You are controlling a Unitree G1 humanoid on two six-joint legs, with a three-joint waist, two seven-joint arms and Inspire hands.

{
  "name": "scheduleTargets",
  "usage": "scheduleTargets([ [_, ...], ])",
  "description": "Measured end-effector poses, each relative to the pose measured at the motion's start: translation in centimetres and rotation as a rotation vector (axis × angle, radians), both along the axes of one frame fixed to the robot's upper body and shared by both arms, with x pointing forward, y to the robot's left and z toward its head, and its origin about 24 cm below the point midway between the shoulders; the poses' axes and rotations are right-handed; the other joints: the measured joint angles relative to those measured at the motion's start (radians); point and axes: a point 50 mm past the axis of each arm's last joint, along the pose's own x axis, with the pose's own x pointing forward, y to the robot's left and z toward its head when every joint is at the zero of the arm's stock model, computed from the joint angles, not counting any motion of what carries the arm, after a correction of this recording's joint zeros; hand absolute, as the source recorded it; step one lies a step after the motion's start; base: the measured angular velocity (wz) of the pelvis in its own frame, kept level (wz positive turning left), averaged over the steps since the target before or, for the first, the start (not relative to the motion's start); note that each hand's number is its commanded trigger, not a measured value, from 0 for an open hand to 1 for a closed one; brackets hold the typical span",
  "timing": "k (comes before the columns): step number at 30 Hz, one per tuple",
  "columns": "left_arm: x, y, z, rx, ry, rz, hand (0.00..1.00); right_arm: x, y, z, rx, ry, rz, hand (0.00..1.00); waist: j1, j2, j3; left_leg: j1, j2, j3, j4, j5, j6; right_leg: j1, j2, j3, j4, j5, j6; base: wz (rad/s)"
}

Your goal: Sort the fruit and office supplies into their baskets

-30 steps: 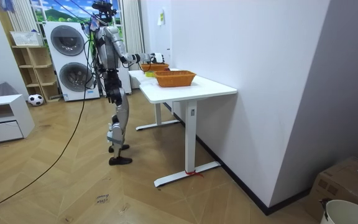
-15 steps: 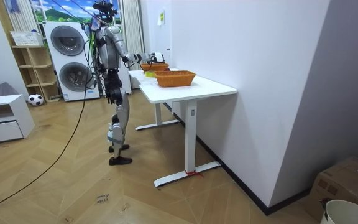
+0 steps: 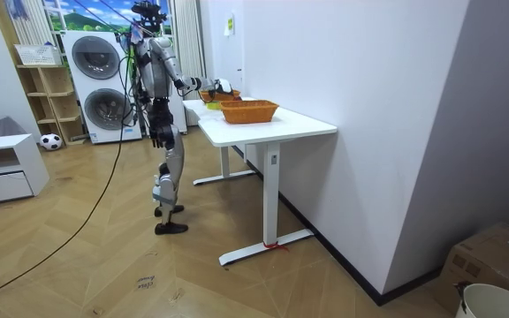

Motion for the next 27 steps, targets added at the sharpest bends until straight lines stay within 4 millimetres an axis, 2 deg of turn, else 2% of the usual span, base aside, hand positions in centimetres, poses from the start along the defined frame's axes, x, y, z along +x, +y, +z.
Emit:
scheduleTargets([
  [7, 0.0, 0.3, 0.1, 0.008, 0.004, 0.011, 0.00, 0.1, -0.4, -0.8, -0.081, 0.000, -0.014, 0.00, 0.001, 0.000, 0.0010, 0.003, -0.001, 0.000, 0.003, 0.000, 0.000, 0.006, 0.000, -0.001, 0.000, 0.000, 0.000, 0.00],
  [12, 0.8, 0.4, 0.1, 0.008, -0.013, 0.008, 0.00, 0.0, -0.5, -1.1, -0.108, -0.001, -0.018, 0.00, 0.001, -0.004, 0.0053, -0.001, 0.000, 0.000, -0.002, 0.000, 0.000, 0.003, 0.001, -0.007, 0.000, 0.000, 0.000, 0.00],
  [20, 1.4, 0.6, 0.2, 0.011, -0.034, 0.028, 0.00, -0.1, -0.3, -1.2, -0.132, -0.008, -0.009, 0.00, 0.001, -0.015, -0.0003, -0.001, 0.000, 0.000, -0.001, 0.000, 0.000, 0.002, 0.000, -0.008, 0.000, 0.000, 0.000, 0.00],
  [25, 1.5, 0.6, 0.3, 0.009, -0.050, 0.028, 0.00, -0.1, -0.3, -1.2, -0.133, -0.004, -0.002, 0.00, 0.000, -0.017, -0.0002, 0.003, -0.001, 0.000, 0.000, 0.001, 0.001, 0.004, -0.002, -0.011, 0.000, 0.000, 0.000, 0.00],
  [27, 1.5, 0.6, 0.3, 0.009, -0.053, 0.028, 0.00, -0.1, -0.3, -1.4, -0.137, 0.005, -0.002, 0.00, -0.002, -0.014, 0.0023, 0.006, -0.001, 0.000, -0.001, 0.001, 0.001, 0.009, -0.002, -0.010, -0.001, 0.000, 0.000, 0.00],
])
